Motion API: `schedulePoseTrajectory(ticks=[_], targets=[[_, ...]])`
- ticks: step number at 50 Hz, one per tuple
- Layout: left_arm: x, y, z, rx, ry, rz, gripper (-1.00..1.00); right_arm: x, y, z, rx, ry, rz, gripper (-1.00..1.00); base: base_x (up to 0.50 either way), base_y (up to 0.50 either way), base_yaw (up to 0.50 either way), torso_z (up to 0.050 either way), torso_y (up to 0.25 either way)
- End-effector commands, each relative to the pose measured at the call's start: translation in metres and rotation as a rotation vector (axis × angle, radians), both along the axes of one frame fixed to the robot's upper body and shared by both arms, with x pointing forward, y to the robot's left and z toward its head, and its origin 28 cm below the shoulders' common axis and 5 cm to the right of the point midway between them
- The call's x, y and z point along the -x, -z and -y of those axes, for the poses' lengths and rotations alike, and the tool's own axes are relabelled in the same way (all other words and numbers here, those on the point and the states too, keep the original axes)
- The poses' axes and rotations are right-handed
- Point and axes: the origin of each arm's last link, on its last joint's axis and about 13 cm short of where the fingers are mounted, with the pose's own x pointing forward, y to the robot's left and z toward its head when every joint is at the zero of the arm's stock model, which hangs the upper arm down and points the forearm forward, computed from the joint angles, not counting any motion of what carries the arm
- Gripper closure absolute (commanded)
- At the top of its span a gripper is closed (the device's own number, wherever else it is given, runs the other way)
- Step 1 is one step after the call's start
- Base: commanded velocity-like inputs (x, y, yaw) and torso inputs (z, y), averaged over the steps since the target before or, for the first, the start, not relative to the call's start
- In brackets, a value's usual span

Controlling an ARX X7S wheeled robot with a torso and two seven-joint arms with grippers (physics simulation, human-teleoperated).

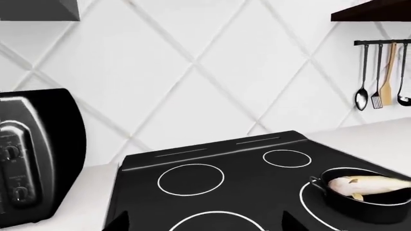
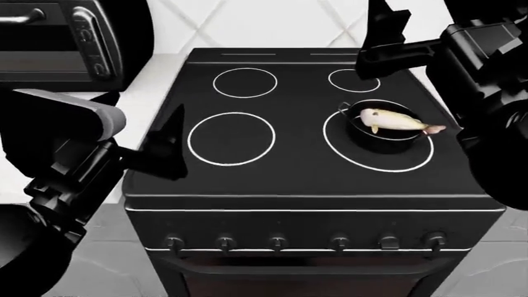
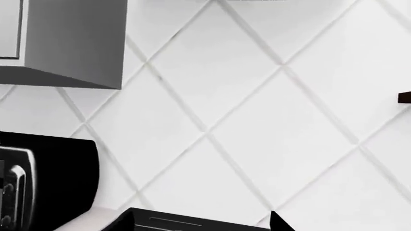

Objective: Frozen meat rests on a plate on the counter. Retrieve the meat and place it in a pot on a burner. Then turn the burner on.

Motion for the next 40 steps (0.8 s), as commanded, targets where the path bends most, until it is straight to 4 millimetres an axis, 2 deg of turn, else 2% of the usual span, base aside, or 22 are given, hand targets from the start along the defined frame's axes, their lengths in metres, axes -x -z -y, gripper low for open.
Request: schedulePoseTrajectory(ticks=[1,9,16,23,27,31,40], targets=[[0.014,-0.003,0.002,0.017,0.039,0.071,-1.00,0.002,0.002,-0.003,-0.054,0.023,0.007,-1.00,-0.12,0.04,0.00,0.000,0.000],[0.021,-0.004,0.002,0.015,0.052,0.118,-1.00,0.007,0.001,-0.003,-0.062,0.020,0.016,-1.00,-0.49,0.19,0.00,0.000,0.000],[0.025,-0.003,0.001,0.007,0.058,0.167,-1.00,0.009,0.001,-0.004,-0.067,0.007,0.023,-1.00,0.00,0.00,0.00,0.000,0.000],[0.023,0.017,0.008,-0.061,-0.003,0.162,-1.00,0.017,0.013,-0.017,-0.117,0.060,0.090,-1.00,0.00,0.00,0.00,-0.038,0.000],[0.023,0.036,0.011,-0.036,-0.085,0.158,-1.00,0.028,0.035,-0.031,-0.211,0.094,0.092,-1.00,0.00,0.00,0.00,-0.050,0.000],[0.026,0.056,0.013,0.036,-0.125,0.122,-1.00,0.039,0.063,-0.047,-0.216,0.148,0.084,-1.00,0.00,0.00,0.00,-0.050,0.000],[0.032,0.088,0.014,0.134,-0.154,0.089,-1.00,0.042,0.099,-0.064,-0.200,0.294,0.094,-1.00,0.00,0.00,0.00,-0.050,0.000]])
